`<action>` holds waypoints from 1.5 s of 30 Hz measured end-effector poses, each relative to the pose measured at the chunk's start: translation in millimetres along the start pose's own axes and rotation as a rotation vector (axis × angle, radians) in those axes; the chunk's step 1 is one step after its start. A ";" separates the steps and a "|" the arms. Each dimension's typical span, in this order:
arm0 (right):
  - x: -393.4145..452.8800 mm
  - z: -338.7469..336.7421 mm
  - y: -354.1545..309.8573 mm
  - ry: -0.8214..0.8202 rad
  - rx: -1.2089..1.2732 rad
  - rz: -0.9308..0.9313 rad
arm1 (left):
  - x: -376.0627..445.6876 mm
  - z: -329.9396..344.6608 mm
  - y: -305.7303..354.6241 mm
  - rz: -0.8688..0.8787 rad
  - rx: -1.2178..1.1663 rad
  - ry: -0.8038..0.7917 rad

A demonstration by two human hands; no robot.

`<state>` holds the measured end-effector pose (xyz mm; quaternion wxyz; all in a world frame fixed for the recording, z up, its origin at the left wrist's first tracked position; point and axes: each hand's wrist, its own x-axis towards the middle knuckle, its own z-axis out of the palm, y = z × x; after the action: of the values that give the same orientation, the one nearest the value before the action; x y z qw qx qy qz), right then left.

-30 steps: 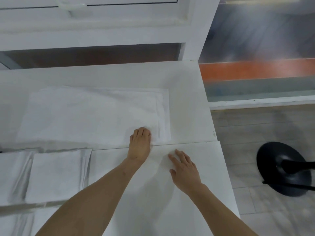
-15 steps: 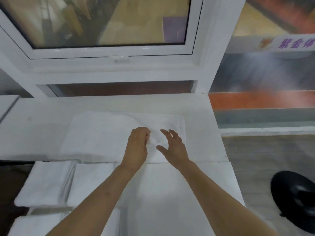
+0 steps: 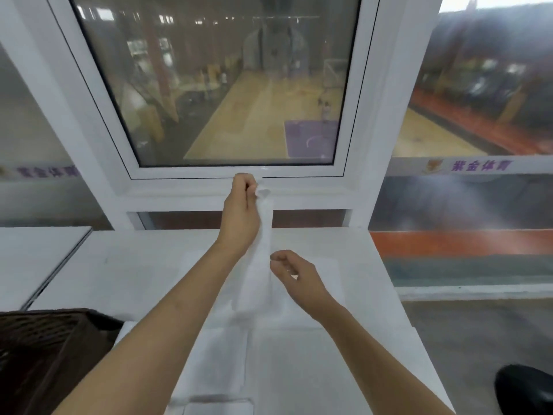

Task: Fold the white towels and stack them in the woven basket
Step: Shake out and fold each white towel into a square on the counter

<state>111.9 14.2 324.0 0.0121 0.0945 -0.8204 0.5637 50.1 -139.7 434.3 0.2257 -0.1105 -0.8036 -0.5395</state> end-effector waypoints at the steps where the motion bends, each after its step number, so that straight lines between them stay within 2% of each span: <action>1: -9.3 -3.2 -13.8 -0.004 0.015 -0.021 | 3.4 -5.3 11.7 0.031 0.005 -0.006; 4: -35.7 -10.4 -46.8 0.007 0.017 -0.078 | 6.8 -14.5 38.6 0.095 -0.021 -0.033; 8: -69.2 -23.1 -79.3 0.007 0.027 -0.076 | 5.7 -14.0 61.2 0.068 -0.158 -0.021; 13: -98.4 -36.2 -93.4 0.011 -0.083 -0.050 | -5.1 -7.3 92.8 0.066 -0.306 -0.020; 17: -106.1 -60.8 -81.9 0.154 -0.077 -0.027 | -4.8 -5.8 107.9 0.037 -0.345 -0.073; 22: -115.0 -118.7 -84.8 0.385 -0.022 -0.060 | -1.9 -16.9 104.3 -0.062 -0.333 -0.285; 26: -99.6 -161.1 -107.8 0.490 -0.091 -0.125 | 2.9 -22.2 80.8 -0.014 -0.319 -0.387; 32: -34.6 -197.9 -122.2 0.455 -0.361 -0.078 | 38.7 -37.0 49.2 -0.160 -0.221 -0.257; 36: 2.2 -212.7 -129.4 0.457 -0.346 -0.076 | 55.3 -38.8 50.8 -0.217 -0.209 -0.198; 39: 3.7 -223.2 -141.8 0.530 -0.294 -0.085 | 57.7 -37.0 65.9 -0.171 -0.237 -0.153; 42: -13.5 -233.9 -156.5 0.605 -0.345 -0.107 | 46.1 -40.6 87.8 -0.101 -0.266 -0.137; 45: -42.9 -239.8 -169.1 0.600 -0.373 -0.147 | 25.4 -49.1 104.3 -0.037 -0.288 -0.143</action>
<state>161.8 184.0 562.0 0.3101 -0.0202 -0.8601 0.4045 83.7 -145.3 547.4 0.1399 -0.1651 -0.7340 -0.6438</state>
